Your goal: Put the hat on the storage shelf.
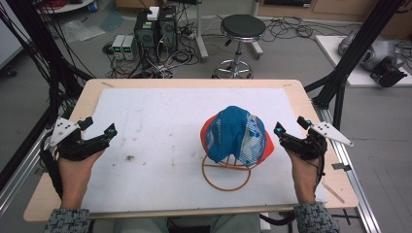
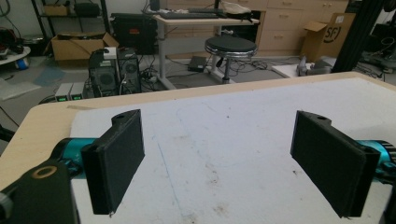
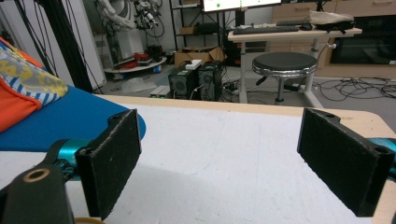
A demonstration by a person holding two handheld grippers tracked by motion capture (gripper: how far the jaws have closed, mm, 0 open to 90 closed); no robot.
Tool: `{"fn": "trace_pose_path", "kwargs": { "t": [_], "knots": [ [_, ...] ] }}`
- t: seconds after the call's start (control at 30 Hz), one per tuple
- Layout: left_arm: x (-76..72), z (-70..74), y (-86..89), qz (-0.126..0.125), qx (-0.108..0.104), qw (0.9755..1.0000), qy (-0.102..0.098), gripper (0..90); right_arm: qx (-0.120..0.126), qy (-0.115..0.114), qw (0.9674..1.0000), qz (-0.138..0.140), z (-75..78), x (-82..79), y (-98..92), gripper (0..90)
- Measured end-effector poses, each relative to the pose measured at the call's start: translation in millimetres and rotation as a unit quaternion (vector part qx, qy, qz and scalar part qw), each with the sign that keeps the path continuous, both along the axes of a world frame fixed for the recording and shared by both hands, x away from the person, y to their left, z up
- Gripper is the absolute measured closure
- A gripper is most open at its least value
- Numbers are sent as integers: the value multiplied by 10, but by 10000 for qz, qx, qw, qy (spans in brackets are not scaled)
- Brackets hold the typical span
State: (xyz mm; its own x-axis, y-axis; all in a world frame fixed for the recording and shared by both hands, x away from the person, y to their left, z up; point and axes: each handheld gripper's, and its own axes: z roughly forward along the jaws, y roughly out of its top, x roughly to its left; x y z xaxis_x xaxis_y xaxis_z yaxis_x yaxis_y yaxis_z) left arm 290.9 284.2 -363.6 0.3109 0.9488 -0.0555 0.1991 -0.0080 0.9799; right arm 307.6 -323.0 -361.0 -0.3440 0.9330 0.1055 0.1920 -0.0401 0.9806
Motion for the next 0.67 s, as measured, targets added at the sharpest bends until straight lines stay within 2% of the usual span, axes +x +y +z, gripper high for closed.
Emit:
{"fn": "trace_pose_path", "kwargs": {
  "t": [0.1, 0.67],
  "knots": [
    [5, -10, -14, -35, 4, 10000, 18, 176, 72, 57, 10000, -27, -16, -4, -22, 128],
    [-21, -1, 27, 33, 3, 10000, 5, 176, 35, 33, 10000, 6, -18, 12, -7, 128]
  ]
}}
